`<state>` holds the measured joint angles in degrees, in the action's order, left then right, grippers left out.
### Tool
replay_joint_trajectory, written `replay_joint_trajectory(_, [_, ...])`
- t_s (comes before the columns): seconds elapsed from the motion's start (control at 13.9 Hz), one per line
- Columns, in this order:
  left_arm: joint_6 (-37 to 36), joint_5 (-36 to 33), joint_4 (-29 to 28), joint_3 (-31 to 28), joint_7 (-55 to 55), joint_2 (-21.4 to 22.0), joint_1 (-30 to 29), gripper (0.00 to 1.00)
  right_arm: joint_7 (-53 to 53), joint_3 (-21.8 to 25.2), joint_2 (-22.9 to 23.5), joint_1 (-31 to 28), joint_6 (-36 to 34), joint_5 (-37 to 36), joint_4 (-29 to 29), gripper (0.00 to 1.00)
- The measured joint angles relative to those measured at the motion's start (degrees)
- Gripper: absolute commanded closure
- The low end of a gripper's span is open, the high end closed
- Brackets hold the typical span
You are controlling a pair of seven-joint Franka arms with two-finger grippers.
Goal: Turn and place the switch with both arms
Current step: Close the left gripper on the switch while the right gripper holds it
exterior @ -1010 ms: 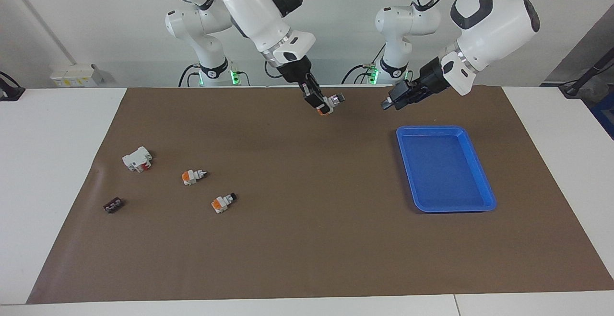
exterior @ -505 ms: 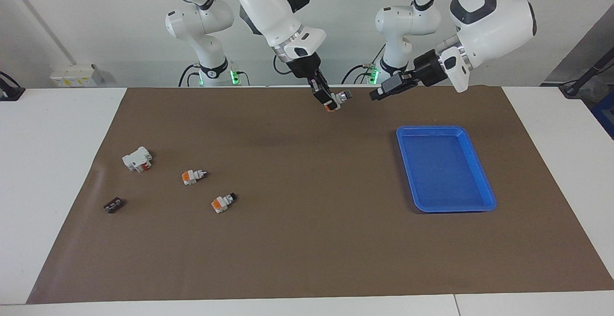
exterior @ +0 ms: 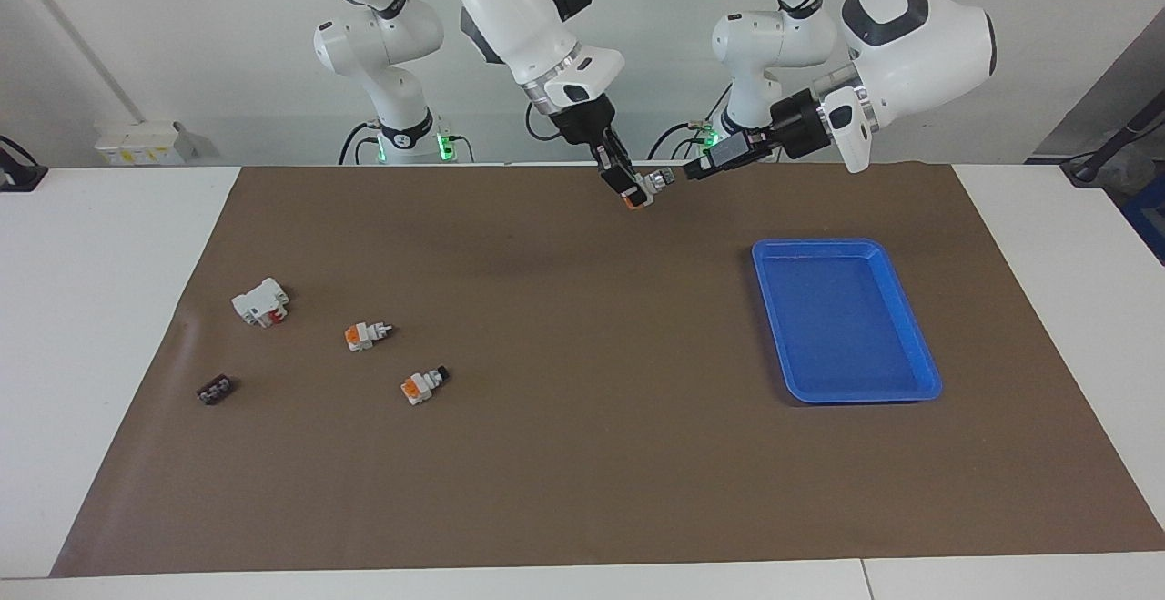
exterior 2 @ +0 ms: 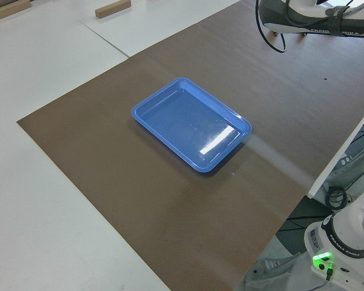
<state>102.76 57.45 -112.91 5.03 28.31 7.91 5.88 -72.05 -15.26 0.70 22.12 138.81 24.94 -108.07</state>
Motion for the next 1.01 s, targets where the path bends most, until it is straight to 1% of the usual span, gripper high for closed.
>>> replay_joint_trajectory(0.29, [4.55, 2.67, -3.17, 0.12, 0.01, 1.32, 1.83, 0.61, 0.10, 0.00, 0.01, 0.00, 0.13, 0.00, 0.00, 1.00])
replay_joint_trajectory(0.51, [5.55, 2.92, -3.76, 0.12, 0.07, 1.76, 2.86, 0.65, 0.13, 0.00, 0.01, 0.00, 0.24, 0.00, 0.00, 1.00])
replay_joint_trajectory(0.65, [5.57, 2.93, -3.79, 0.12, 0.09, 1.84, 2.88, 0.71, 0.14, 0.00, 0.01, 0.00, 0.35, 0.00, 0.00, 1.00])
replay_joint_trajectory(0.94, [6.59, 2.96, -3.82, 0.13, 0.11, 1.86, 3.32, 0.75, 0.15, 0.00, 0.03, 0.00, 0.42, 0.00, 0.00, 1.00])
replay_joint_trajectory(1.01, [7.56, 3.14, -3.95, 0.13, 0.15, 1.86, 3.82, 0.79, 0.15, 0.00, 0.03, 0.00, 0.46, 0.00, 0.00, 1.00])
